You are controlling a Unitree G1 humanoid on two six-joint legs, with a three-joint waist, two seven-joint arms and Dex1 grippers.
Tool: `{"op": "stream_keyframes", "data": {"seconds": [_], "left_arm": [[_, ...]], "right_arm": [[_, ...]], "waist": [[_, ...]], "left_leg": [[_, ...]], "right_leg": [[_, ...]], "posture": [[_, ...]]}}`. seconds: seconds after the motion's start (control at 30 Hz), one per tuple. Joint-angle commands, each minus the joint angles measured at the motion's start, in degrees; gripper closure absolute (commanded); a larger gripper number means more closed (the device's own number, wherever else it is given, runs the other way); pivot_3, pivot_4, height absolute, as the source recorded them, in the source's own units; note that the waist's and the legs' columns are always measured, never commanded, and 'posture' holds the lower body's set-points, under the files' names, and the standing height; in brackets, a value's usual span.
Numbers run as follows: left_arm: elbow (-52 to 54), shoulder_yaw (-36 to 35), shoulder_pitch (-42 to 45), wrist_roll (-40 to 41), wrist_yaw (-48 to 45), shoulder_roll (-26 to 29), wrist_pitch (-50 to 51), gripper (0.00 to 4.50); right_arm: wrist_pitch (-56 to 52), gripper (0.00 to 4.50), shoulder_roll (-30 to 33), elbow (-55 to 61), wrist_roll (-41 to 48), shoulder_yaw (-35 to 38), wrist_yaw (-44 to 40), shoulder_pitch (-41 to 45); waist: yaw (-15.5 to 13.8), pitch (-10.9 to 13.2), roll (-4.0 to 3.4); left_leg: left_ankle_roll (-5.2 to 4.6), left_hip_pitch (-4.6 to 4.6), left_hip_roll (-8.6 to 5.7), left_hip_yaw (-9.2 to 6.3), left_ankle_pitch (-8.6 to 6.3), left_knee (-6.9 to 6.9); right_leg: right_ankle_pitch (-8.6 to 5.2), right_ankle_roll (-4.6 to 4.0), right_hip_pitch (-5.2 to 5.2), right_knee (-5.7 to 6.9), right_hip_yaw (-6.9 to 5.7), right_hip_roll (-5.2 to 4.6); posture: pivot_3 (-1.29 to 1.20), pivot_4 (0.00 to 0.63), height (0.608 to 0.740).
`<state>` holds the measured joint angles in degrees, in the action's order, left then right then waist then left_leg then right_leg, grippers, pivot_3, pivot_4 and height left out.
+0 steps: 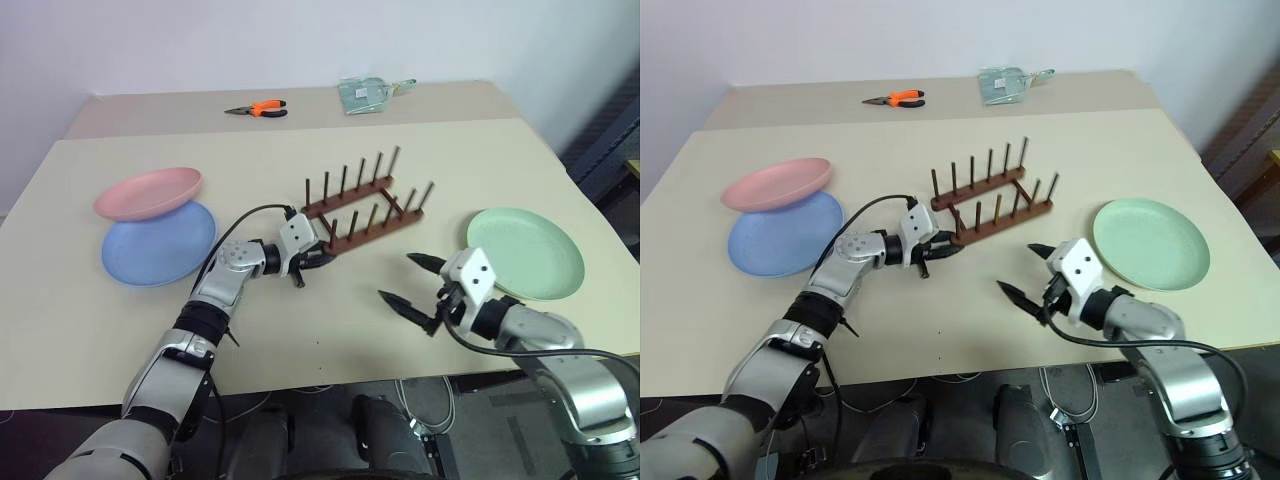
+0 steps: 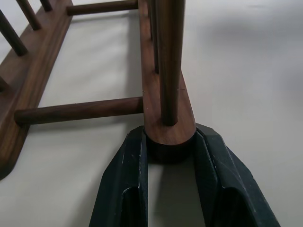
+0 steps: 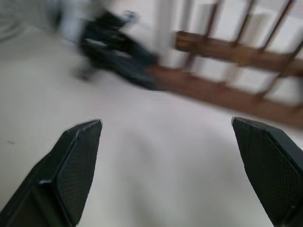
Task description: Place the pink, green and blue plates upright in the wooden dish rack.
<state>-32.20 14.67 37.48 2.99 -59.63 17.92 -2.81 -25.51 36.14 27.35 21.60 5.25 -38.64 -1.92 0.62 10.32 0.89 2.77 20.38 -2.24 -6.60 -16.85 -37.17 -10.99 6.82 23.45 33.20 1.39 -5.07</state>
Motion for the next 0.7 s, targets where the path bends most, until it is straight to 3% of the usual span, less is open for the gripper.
{"op": "stream_keyframes", "data": {"seconds": [0.03, 0.13, 0.3, 0.4, 0.5, 0.63, 0.7], "left_arm": [[5.2, -0.3, -0.3, 1.7, -5.8, 3.6, 0.9, 3.80], [6.1, 0.2, -1.3, 0.7, -8.1, 6.4, 1.1, 3.80], [8.1, -1.8, -2.6, 1.9, -7.1, 8.4, 4.3, 1.35], [10.9, -3.2, -3.4, 2.3, -4.8, 9.2, 8.9, 0.00], [18.1, -5.9, -6.8, 5.2, -3.6, 11.2, 17.4, 0.00], [33.1, -7.5, -15.5, 10.4, -4.5, 15.4, 28.9, 1.52], [38.2, -6.8, -18.3, 11.3, -3.4, 16.3, 32.1, 2.53]], "right_arm": [[1.6, 0.00, 1.1, 0.1, 0.4, 2.3, -1.2, -0.8], [2.0, 0.00, 1.5, -0.6, 0.2, 2.8, -1.7, -1.2], [1.7, 0.00, 1.6, -1.3, -0.1, 2.7, -2.0, -0.6], [0.9, 0.94, 2.0, -1.7, -0.5, 2.0, -2.5, 0.1], [-0.7, 2.33, 2.2, -2.3, -0.7, 1.0, -2.6, 1.1], [-1.5, 4.40, 1.8, -5.3, -3.7, -1.8, -1.4, 3.4], [-1.4, 4.50, 1.6, -6.7, -5.1, -3.2, -1.1, 4.2]], "waist": [[0.0, 0.0, 0.00], [0.0, 0.0, 0.00], [-0.1, 0.0, 0.00], [0.0, 0.0, 0.00], [0.2, 0.0, -0.01], [0.6, 0.0, -0.01], [0.2, 0.0, -0.01]], "left_leg": [[0.00, -0.01, 0.01, 0.00, 0.00, 0.00], [-0.01, -0.02, 0.01, 0.00, 0.00, 0.00], [-0.01, -0.01, 0.01, 0.00, 0.00, -0.01], [-0.01, -0.01, 0.01, -0.01, 0.00, -0.03], [-0.01, -0.01, 0.02, -0.01, 0.00, -0.01], [-0.03, -0.06, 0.10, 0.02, -0.02, 0.07], [-0.03, -0.06, 0.10, 0.01, -0.02, 0.08]], "right_leg": [[0.00, -0.01, 0.00, 0.01, 0.00, 0.00], [-0.01, -0.01, -0.01, 0.01, 0.00, 0.00], [-0.01, -0.01, -0.01, 0.01, 0.00, 0.00], [-0.02, 0.00, -0.02, 0.01, 0.00, 0.00], [-0.02, 0.01, -0.01, 0.01, 0.00, 0.01], [-0.01, 0.01, 0.05, 0.06, 0.01, 0.05], [-0.05, -0.05, 0.06, 0.07, 0.01, 0.04]], "posture": [[0.00, 0.150, 0.740], [0.00, 0.150, 0.740], [0.00, 0.150, 0.740], [0.00, 0.150, 0.740], [0.00, 0.150, 0.740], [0.00, 0.150, 0.740], [0.00, 0.150, 0.740]]}}
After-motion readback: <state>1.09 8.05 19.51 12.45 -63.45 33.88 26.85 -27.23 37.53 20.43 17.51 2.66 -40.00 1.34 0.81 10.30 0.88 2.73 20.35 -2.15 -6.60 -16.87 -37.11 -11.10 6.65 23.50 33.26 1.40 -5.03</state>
